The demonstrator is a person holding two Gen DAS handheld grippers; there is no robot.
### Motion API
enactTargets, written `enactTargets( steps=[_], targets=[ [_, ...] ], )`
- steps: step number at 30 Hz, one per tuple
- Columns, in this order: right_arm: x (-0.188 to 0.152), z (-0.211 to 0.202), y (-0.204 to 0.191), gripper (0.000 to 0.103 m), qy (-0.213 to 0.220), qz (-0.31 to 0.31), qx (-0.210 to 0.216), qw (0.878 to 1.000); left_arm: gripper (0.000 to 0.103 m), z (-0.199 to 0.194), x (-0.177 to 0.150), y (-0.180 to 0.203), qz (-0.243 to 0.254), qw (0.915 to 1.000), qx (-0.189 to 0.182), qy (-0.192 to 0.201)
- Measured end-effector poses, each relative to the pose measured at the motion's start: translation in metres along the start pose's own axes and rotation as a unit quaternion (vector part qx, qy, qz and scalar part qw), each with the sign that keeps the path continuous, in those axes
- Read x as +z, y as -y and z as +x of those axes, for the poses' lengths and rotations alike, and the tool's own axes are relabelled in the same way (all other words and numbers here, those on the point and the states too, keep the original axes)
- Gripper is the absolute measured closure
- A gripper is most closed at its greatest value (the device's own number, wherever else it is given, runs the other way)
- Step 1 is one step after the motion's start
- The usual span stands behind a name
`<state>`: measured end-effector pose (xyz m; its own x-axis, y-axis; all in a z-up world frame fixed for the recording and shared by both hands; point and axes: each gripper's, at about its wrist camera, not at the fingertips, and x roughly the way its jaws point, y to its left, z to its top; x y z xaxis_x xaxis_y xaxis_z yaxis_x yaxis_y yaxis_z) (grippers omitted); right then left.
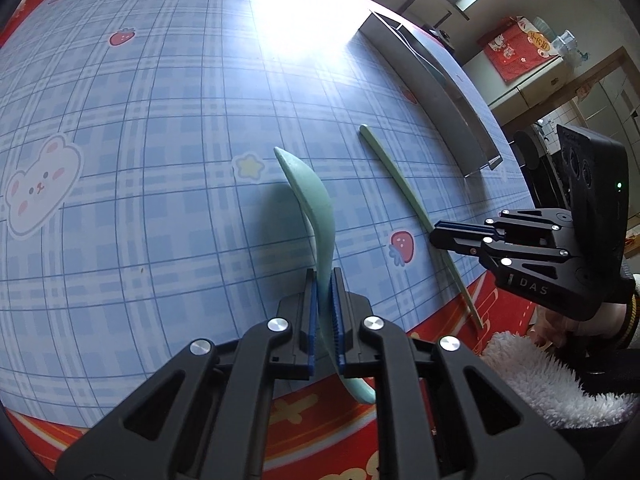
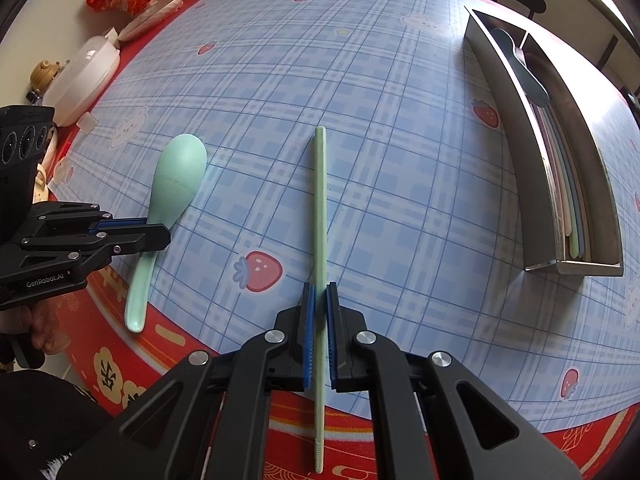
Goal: Organize utensils
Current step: 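Lift the green spoon with the left tool while the right tool lifts the green chopstick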
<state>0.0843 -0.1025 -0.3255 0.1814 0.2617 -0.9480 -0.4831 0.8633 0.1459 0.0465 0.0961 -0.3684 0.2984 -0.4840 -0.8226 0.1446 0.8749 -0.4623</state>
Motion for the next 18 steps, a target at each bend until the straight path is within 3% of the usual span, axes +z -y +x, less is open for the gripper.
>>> enactTargets(
  steps=[6, 18],
  targets=[
    [0.002, -0.016, 0.003, 0.097, 0.025, 0.002, 0.011, 1.000, 0.092, -0.022, 0.006, 0.000, -0.006, 0.9994, -0.006, 0.033],
    [0.015, -0.053, 0.038, 0.097, 0.091, 0.045, 0.032, 0.994, 0.092, -0.049, 0.037, 0.020, 0.002, 0.9981, -0.023, 0.057]
  ],
)
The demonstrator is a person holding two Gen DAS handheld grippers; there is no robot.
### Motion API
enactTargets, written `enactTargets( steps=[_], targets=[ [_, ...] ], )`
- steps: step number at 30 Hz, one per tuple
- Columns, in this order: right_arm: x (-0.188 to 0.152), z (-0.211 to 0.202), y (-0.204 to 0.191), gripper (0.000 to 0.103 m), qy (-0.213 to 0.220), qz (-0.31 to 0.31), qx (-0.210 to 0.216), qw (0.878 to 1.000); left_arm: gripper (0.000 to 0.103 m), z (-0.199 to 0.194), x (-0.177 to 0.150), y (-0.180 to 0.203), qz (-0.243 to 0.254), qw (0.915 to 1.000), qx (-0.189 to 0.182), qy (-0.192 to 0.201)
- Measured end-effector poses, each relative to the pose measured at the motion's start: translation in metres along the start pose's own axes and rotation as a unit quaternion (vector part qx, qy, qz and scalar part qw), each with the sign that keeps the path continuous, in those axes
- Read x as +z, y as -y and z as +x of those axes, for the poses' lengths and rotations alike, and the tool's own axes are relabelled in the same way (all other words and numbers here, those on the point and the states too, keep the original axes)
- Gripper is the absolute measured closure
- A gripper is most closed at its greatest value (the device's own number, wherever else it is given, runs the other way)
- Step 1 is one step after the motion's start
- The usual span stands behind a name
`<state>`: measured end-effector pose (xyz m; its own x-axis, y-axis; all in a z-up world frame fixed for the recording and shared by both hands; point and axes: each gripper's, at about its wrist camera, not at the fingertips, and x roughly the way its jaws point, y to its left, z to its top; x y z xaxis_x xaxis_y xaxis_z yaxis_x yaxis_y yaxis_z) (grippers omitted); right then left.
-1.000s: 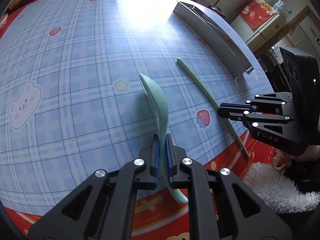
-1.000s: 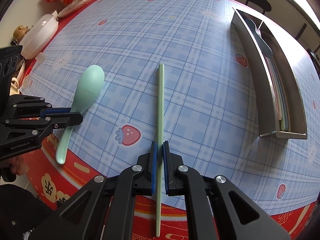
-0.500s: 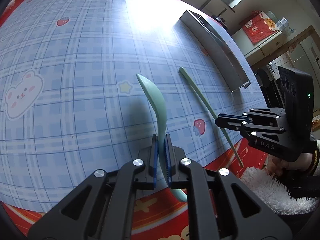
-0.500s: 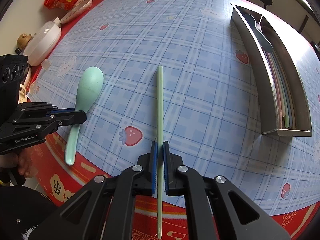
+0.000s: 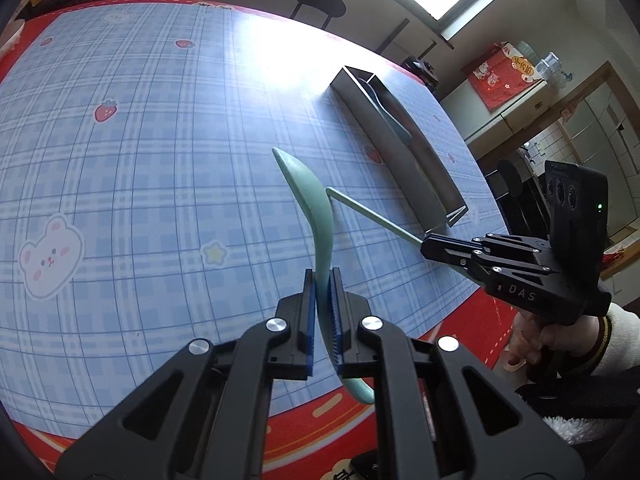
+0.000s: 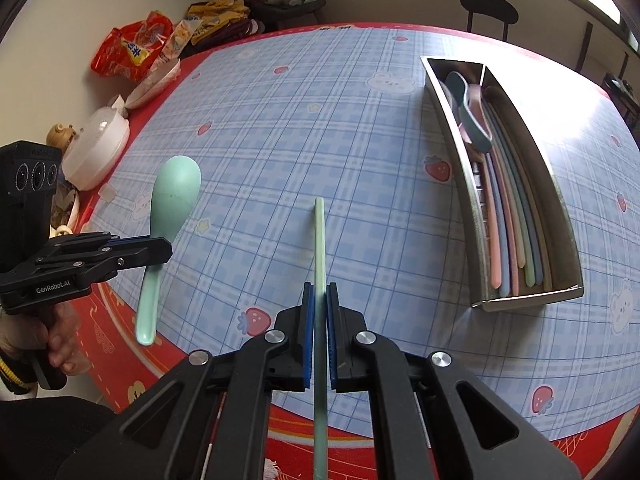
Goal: Organize utensils
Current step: 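Lift the green spoon with the left tool while the right tool lifts the green chopstick, then lower the green spoon and green chopstick into the steel caddy and open both tools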
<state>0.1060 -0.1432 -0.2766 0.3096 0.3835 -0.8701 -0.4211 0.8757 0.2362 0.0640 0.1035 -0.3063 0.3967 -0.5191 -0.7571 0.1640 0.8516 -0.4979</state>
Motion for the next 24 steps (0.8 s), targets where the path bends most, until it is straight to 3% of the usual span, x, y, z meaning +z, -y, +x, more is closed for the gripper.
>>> enactTargets(
  steps=[16, 24],
  targets=[
    [0.016, -0.035, 0.052, 0.097, 0.057, 0.049, 0.029, 0.997, 0.092, 0.024, 0.052, 0.039, 0.004, 0.9999, -0.007, -0.006],
    [0.031, -0.059, 0.080, 0.097, 0.096, 0.068, 0.015, 0.993, 0.092, 0.040, 0.081, 0.058, 0.009, 0.9999, -0.005, -0.011]
  ],
)
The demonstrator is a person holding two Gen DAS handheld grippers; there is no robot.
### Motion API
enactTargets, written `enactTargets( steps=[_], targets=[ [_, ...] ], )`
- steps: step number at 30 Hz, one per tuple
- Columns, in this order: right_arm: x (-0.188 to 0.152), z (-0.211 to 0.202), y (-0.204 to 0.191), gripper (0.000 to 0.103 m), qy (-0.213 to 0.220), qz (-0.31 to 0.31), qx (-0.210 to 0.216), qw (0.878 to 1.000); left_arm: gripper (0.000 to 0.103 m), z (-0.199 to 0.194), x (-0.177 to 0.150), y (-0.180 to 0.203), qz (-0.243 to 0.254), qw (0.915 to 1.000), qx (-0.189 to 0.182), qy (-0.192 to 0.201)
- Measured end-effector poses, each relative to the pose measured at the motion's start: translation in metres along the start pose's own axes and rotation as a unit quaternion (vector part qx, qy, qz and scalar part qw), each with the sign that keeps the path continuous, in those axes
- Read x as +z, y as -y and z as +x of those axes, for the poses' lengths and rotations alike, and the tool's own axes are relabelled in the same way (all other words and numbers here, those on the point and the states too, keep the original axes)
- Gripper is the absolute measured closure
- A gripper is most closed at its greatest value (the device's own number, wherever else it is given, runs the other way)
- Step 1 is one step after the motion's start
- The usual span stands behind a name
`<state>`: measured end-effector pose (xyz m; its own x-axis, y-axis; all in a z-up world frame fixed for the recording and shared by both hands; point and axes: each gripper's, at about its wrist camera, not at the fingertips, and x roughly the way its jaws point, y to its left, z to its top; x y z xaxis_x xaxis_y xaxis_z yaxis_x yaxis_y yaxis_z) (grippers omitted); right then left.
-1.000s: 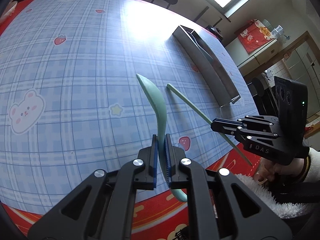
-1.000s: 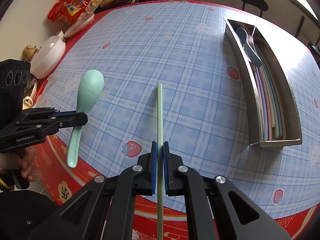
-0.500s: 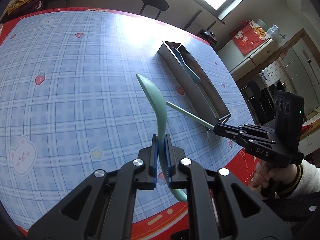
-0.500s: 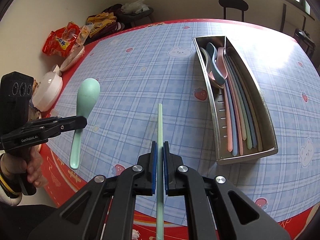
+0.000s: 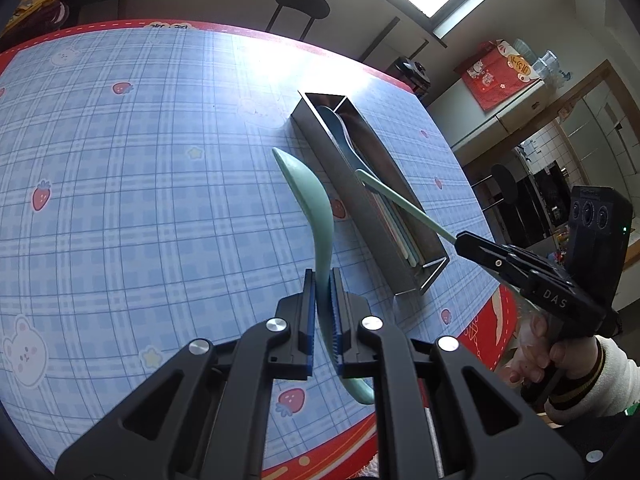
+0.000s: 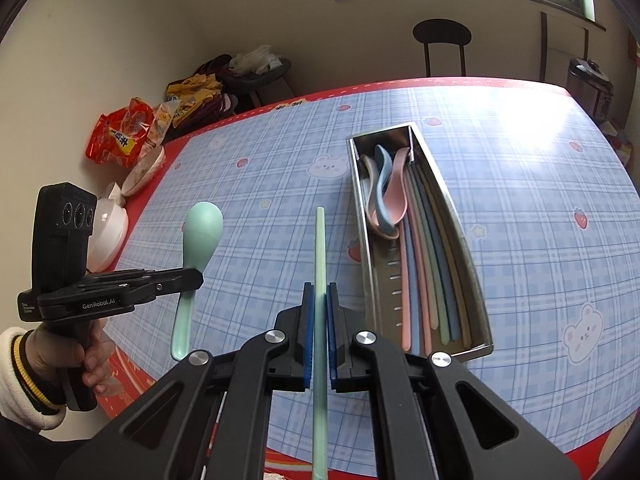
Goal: Organize utensils
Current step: 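Lower the green spoon and green chopstick into the steel caddy and open both tools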
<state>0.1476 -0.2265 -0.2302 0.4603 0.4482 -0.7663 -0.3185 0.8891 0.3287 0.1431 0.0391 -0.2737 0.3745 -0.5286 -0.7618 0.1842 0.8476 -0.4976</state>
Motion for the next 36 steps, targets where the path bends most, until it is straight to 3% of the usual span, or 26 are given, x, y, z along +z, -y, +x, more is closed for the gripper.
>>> enactTargets(
  steps=[12, 25, 36],
  targets=[
    [0.024, 0.001, 0.046, 0.097, 0.018, 0.034, -0.024, 0.999, 0.092, 0.042, 0.064, 0.040, 0.026, 0.9994, 0.014, -0.017],
    [0.050, 0.036, 0.076, 0.097, 0.016, 0.063, -0.037, 0.997, 0.092, 0.125, 0.145, 0.050, -0.007, 0.9979, 0.009, -0.064],
    [0.059, 0.056, 0.086, 0.097, 0.006, 0.072, -0.044, 0.996, 0.092, 0.184, 0.166, 0.050, -0.033, 0.9922, 0.047, -0.110]
  ],
)
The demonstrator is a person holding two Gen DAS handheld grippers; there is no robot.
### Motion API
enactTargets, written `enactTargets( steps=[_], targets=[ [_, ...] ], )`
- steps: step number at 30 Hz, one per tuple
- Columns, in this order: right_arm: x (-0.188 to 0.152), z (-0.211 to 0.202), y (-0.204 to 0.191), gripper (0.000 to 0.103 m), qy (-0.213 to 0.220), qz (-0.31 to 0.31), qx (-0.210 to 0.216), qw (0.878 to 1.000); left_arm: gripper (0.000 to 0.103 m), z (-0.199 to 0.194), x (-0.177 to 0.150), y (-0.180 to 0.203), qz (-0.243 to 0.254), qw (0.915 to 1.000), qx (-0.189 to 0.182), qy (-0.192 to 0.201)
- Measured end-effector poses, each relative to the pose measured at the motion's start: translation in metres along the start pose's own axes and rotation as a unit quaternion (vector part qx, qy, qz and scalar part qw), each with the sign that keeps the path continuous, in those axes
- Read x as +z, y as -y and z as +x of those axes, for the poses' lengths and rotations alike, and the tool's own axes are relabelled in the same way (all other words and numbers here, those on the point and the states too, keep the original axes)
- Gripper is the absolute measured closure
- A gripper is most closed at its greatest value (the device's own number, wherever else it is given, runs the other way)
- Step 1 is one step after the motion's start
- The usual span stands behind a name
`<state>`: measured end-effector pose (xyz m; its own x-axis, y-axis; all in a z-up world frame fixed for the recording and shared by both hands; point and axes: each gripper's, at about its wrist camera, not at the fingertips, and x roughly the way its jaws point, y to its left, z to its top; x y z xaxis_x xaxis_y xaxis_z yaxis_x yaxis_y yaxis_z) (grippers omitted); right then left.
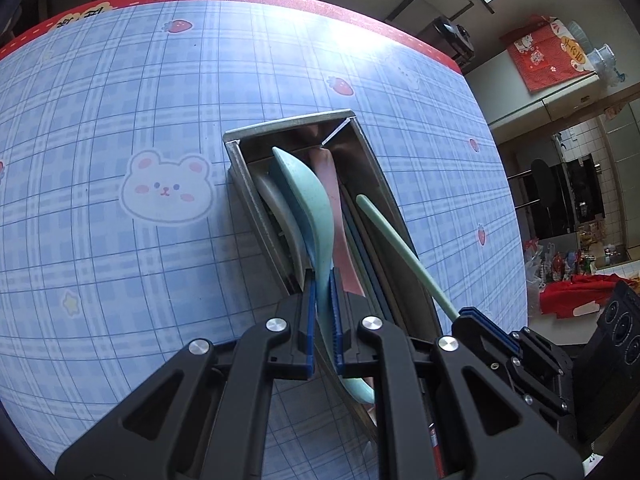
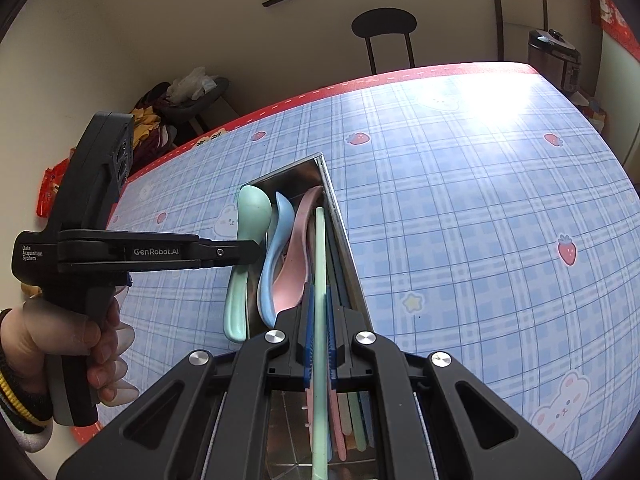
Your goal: Organize utensils
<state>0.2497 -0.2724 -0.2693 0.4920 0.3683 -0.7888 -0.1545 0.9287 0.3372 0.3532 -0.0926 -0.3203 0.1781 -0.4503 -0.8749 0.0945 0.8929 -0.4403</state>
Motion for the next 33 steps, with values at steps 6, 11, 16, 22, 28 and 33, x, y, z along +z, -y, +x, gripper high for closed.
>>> enactTargets(
  steps=[6, 11, 16, 22, 28, 33],
  targets=[
    [0.001, 0.009, 0.000, 0.097, -0.005, 0.003, -0.008, 1.000, 0.092, 0.015, 0.006, 0.008, 0.002, 0.9998, 0.012, -0.014],
    [0.002, 0.014, -0.003, 0.097, -0.005, 0.002, -0.012, 1.000, 0.091, 0.021, 0.008, 0.012, 0.010, 0.9997, 0.017, -0.016],
    [0.002, 0.020, 0.000, 0.097, -0.007, 0.007, -0.018, 1.000, 0.090, 0.010, 0.012, 0.012, 0.024, 0.9993, 0.027, 0.005],
    [0.001, 0.035, -0.007, 0.097, -0.028, -0.009, -0.024, 0.999, 0.083, -0.015, 0.012, 0.002, 0.025, 0.9982, 0.042, 0.035],
    [0.006, 0.038, -0.013, 0.072, -0.049, -0.023, -0.034, 0.998, 0.062, -0.037, 0.004, -0.011, 0.025, 0.9959, 0.068, 0.053],
    [0.021, -0.002, -0.024, 0.043, -0.008, -0.041, -0.033, 0.999, 0.043, -0.069, -0.008, -0.008, 0.051, 0.9909, 0.093, 0.083]
  ],
)
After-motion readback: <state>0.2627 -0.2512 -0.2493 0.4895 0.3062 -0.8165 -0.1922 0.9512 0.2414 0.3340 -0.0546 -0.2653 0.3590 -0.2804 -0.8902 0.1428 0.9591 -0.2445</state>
